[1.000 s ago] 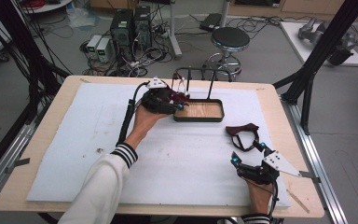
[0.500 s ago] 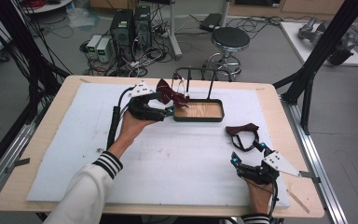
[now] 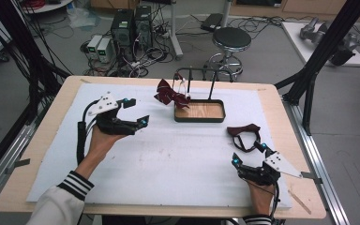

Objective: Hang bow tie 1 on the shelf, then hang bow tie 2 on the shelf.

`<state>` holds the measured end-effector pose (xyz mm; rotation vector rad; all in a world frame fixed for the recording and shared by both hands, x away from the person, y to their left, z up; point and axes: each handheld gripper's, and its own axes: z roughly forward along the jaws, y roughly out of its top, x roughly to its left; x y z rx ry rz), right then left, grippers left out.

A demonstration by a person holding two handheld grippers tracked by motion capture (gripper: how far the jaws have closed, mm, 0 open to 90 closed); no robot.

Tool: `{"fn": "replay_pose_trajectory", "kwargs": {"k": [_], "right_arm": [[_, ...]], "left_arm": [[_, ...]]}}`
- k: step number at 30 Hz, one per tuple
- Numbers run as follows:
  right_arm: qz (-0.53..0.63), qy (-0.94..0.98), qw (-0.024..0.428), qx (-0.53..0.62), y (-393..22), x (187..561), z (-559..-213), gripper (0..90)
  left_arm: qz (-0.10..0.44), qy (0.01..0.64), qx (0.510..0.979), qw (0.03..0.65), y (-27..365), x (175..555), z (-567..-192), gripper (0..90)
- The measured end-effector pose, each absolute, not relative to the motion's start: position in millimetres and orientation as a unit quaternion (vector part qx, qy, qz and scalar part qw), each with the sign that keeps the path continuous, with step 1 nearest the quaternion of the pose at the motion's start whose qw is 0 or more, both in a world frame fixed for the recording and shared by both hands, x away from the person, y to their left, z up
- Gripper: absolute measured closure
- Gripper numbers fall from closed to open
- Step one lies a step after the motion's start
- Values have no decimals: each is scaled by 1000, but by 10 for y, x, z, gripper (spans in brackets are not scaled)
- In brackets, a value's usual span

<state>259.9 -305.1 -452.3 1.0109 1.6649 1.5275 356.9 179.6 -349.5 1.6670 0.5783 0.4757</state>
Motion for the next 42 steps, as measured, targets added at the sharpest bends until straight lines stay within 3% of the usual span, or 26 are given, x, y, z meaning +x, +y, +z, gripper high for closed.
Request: {"fn": "replay_pose_trajectory", "kwargs": {"k": [6, 23, 42], "right_arm": [[583, 635, 330, 386, -3049, 2597, -4524, 39], [582, 634, 335, 384, -3043, 2592, -4524, 39], [580, 634, 337, 386, -3041, 2592, -4523, 39]], "left_arm": [[235, 241, 726, 599, 2032, 3394, -3528, 155], [250, 235, 694, 633, 2558, 2950, -3988, 151], [259, 262, 667, 647, 2749, 2956, -4243, 149]]}}
